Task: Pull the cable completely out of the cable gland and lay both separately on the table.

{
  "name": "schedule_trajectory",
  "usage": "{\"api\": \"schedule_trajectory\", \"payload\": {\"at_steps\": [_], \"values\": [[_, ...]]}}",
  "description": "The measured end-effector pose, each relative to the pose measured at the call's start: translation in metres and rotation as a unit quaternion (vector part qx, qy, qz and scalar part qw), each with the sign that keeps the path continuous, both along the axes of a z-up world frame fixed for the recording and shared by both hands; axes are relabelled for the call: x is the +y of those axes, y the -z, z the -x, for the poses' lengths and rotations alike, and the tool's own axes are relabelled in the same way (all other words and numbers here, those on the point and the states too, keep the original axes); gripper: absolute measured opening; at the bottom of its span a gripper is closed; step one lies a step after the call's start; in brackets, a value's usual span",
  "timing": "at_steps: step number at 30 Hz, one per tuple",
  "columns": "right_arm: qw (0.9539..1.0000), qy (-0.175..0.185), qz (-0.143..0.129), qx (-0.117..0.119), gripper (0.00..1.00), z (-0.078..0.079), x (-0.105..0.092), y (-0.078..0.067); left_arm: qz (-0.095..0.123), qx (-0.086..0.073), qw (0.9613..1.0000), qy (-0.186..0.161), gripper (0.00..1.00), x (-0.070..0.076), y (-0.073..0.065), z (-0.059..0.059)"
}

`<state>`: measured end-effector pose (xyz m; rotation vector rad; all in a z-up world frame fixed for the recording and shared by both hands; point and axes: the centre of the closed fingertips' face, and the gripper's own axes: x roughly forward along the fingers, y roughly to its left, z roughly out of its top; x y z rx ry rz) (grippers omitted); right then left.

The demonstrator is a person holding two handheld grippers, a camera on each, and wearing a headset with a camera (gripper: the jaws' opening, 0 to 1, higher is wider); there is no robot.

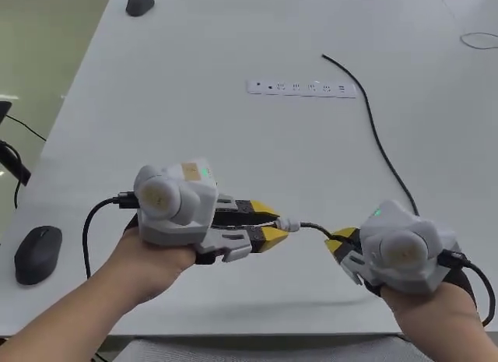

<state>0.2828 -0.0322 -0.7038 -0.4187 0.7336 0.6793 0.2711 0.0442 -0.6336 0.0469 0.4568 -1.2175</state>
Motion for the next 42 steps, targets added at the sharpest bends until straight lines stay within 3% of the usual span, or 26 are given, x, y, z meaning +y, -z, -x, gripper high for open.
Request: {"api": "schedule_trajectory", "payload": {"at_steps": [8,23,27,33,37,40,42], "values": [[0.9988,0.036,-0.018,0.028,0.0,0.004,-0.015,0.02,-0.001,-0.003,1.0,0.0,0.15,-0.002,0.001,0.003],[0.9995,0.025,-0.017,0.012,0.0,0.007,-0.014,0.015,-0.004,-0.003,1.0,-0.006,0.15,0.002,0.002,0.002],[1.0,0.004,-0.007,0.001,0.02,0.01,-0.014,0.009,0.0,0.005,0.9999,-0.01,0.15,0.005,0.003,0.001],[0.9998,-0.01,-0.001,-0.015,0.11,0.01,-0.014,-0.006,-0.002,0.005,0.9999,-0.011,0.15,0.006,0.004,0.002],[0.9995,-0.026,0.0,-0.015,0.17,0.013,-0.005,-0.016,0.0,0.006,0.9999,-0.009,0.15,0.005,0.004,0.004],[0.9974,-0.057,0.018,-0.04,0.16,0.013,0.005,-0.028,0.001,0.005,1.0,-0.008,0.15,0.005,0.003,0.005],[0.9971,-0.061,0.006,-0.046,0.17,0.014,0.014,-0.039,0.001,0.004,1.0,-0.006,0.15,0.005,0.003,0.006]]}}
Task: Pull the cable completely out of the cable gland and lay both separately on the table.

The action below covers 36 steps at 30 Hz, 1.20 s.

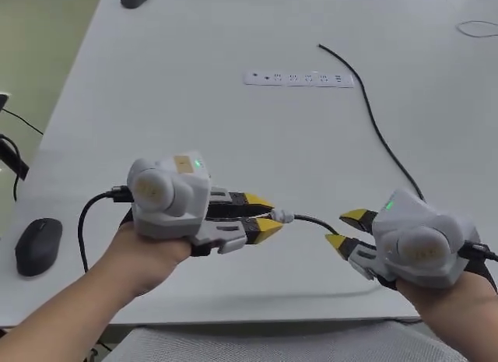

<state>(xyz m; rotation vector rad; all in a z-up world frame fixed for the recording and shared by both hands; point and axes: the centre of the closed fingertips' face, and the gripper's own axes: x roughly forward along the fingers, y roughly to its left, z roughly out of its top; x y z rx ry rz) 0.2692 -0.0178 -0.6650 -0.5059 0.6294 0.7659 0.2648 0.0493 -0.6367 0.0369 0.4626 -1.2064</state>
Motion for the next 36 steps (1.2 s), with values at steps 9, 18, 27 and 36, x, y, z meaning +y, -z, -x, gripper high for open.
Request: {"api": "schedule_trajectory", "payload": {"at_steps": [9,18,27,36], "values": [[0.9953,-0.081,0.039,-0.036,0.17,0.003,0.031,-0.009,0.0,0.001,1.0,0.007,0.15,0.001,0.001,0.004],[0.9898,-0.121,0.059,-0.045,0.13,0.008,0.047,-0.004,-0.003,-0.004,0.9999,0.01,0.15,-0.001,0.001,0.004],[0.9857,-0.144,0.064,-0.058,0.05,0.01,0.053,-0.009,-0.007,-0.005,0.9999,0.006,0.15,-0.001,-0.001,0.008],[0.9843,-0.15,0.067,-0.066,0.01,0.008,0.053,-0.009,-0.006,-0.001,1.0,0.002,0.15,0.0,0.0,0.008]]}}
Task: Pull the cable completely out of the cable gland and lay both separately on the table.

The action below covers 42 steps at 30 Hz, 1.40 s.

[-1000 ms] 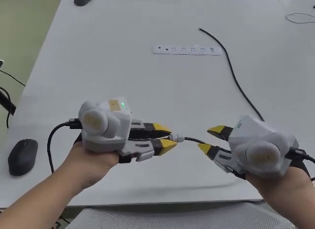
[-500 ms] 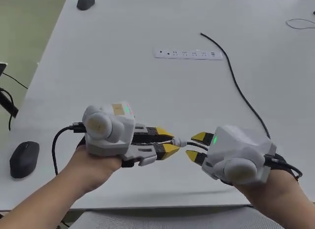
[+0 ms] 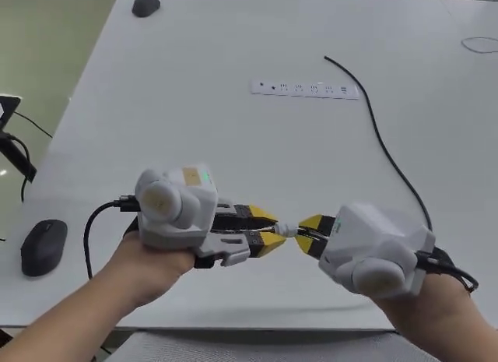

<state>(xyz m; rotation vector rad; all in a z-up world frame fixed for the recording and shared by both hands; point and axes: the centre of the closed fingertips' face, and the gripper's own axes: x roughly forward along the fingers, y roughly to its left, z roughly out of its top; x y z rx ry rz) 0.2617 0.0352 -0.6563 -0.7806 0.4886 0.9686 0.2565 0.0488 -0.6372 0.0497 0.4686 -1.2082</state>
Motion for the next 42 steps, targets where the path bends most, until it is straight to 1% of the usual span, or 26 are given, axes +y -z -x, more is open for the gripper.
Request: {"api": "schedule_trajectory", "payload": {"at_steps": [4,8,10,12,15,17,20,22,24,25,26,28,29,30,35,38,39,42], "values": [[1.0,0.004,-0.002,0.002,0.0,0.0,-0.002,0.001,0.003,0.004,1.0,0.0,0.15,-0.002,0.0,0.0],[0.9995,0.024,-0.017,0.011,0.0,-0.002,-0.004,0.002,0.003,-0.001,1.0,0.0,0.15,-0.003,0.0,-0.001],[0.9987,0.042,-0.026,0.014,0.0,-0.006,-0.008,0.002,0.005,-0.004,1.0,-0.003,0.15,-0.002,-0.002,-0.003],[0.9972,0.061,-0.035,0.026,0.0,-0.008,-0.011,0.003,0.006,-0.005,1.0,-0.005,0.15,-0.002,-0.003,-0.005],[0.9946,0.081,-0.049,0.041,0.0,-0.01,-0.016,0.007,0.007,-0.006,0.9999,-0.005,0.15,-0.003,-0.004,-0.004],[0.9927,0.098,-0.05,0.049,0.0,-0.014,-0.024,0.012,0.009,-0.006,0.9999,-0.005,0.15,-0.004,-0.005,-0.005],[0.9872,0.132,-0.066,0.061,0.0,-0.019,-0.036,0.017,0.012,-0.008,0.9999,-0.007,0.15,-0.004,-0.007,-0.007],[0.9845,0.146,-0.068,0.069,0.0,-0.021,-0.044,0.021,0.013,-0.008,0.9998,-0.008,0.15,-0.004,-0.007,-0.008],[0.9831,0.152,-0.068,0.074,0.0,-0.022,-0.049,0.026,0.013,-0.008,0.9999,-0.008,0.15,-0.004,-0.006,-0.007],[0.9802,0.167,-0.076,0.076,0.0,-0.023,-0.053,0.028,0.014,-0.007,0.9999,-0.008,0.15,-0.005,-0.006,-0.006],[0.9781,0.173,-0.082,0.081,0.0,-0.023,-0.055,0.031,0.014,-0.005,0.9999,-0.008,0.15,-0.005,-0.006,-0.006],[0.9748,0.186,-0.085,0.088,0.0,-0.024,-0.059,0.036,0.013,-0.005,0.9999,-0.004,0.15,-0.006,-0.004,-0.004],[0.9724,0.194,-0.094,0.09,0.0,-0.024,-0.06,0.037,0.013,-0.005,0.9999,-0.003,0.15,-0.006,-0.004,-0.004],[0.9709,0.198,-0.097,0.093,0.0,-0.024,-0.061,0.038,0.012,-0.005,0.9999,-0.002,0.15,-0.006,-0.004,-0.004],[0.9659,0.209,-0.107,0.108,0.0,-0.022,-0.061,0.043,0.01,-0.005,0.9999,-0.004,0.15,-0.003,-0.003,-0.006],[0.9652,0.212,-0.109,0.108,0.0,-0.023,-0.062,0.042,0.013,-0.004,0.9999,-0.005,0.15,-0.003,-0.004,-0.006],[0.964,0.215,-0.111,0.11,0.0,-0.024,-0.063,0.043,0.013,-0.003,0.9999,-0.004,0.15,-0.004,-0.004,-0.006],[0.9517,0.245,-0.128,0.134,0.0,-0.023,-0.069,0.05,0.012,-0.004,0.9999,-0.003,0.15,-0.004,-0.003,-0.006]]}}
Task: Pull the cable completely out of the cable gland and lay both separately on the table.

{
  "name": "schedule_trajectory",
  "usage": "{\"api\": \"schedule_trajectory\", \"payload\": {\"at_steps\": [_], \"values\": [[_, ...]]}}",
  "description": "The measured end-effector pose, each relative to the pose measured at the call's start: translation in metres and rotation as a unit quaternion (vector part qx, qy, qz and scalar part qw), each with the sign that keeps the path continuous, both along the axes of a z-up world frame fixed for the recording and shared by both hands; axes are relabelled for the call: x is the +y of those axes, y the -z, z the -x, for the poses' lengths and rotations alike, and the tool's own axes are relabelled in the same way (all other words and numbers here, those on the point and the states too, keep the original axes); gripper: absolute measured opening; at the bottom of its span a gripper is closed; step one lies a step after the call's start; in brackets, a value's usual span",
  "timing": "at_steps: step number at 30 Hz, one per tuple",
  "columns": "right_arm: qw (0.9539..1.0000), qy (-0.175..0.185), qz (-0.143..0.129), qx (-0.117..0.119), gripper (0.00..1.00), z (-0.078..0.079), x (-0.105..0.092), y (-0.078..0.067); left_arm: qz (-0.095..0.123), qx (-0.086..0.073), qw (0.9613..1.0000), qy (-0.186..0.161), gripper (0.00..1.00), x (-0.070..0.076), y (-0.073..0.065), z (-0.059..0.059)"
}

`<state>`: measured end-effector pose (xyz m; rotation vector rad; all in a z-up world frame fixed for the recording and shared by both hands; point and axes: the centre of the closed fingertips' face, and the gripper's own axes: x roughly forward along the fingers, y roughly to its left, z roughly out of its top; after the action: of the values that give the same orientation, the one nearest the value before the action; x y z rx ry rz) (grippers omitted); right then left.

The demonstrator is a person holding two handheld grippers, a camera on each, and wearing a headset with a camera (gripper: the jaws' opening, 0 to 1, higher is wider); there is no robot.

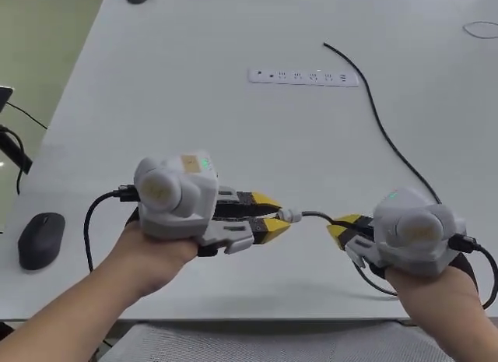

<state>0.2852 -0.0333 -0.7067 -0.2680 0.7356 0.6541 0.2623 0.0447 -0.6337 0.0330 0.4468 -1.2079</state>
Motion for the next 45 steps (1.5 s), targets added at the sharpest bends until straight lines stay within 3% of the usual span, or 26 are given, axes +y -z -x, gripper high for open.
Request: {"api": "schedule_trajectory", "payload": {"at_steps": [8,14,18,27,31,35,38,40,45], "values": [[0.9984,0.038,-0.026,0.032,0.0,0.004,-0.009,0.011,0.0,0.002,1.0,0.001,0.15,0.0,0.001,0.001],[0.999,0.033,-0.017,0.027,0.0,0.008,-0.008,0.012,-0.002,0.003,1.0,0.003,0.15,-0.002,0.002,0.002],[0.9987,0.03,-0.029,0.028,0.0,0.009,-0.009,0.011,-0.001,0.003,1.0,0.002,0.15,-0.002,0.001,0.001],[0.9999,-0.015,0.001,-0.004,0.02,0.011,-0.01,0.005,0.0,0.01,0.9999,0.005,0.15,0.001,0.004,0.001],[0.9988,-0.038,-0.007,-0.031,0.11,0.012,-0.001,-0.014,0.0,0.01,0.9999,0.009,0.15,0.001,0.004,0.001],[0.9925,-0.099,0.007,-0.07,0.16,0.013,0.018,-0.037,0.002,0.011,0.9999,0.01,0.15,0.002,0.003,0.0],[0.9872,-0.132,0.025,-0.086,0.17,0.014,0.028,-0.045,0.004,0.01,0.9999,0.01,0.15,0.002,0.001,0.0],[0.9807,-0.16,0.048,-0.101,0.17,0.014,0.037,-0.05,0.006,0.009,0.9999,0.01,0.15,0.002,0.001,0.0],[0.9731,-0.19,0.074,-0.107,0.14,0.016,0.051,-0.049,0.004,0.008,0.9999,0.012,0.15,0.002,0.001,0.001]]}}
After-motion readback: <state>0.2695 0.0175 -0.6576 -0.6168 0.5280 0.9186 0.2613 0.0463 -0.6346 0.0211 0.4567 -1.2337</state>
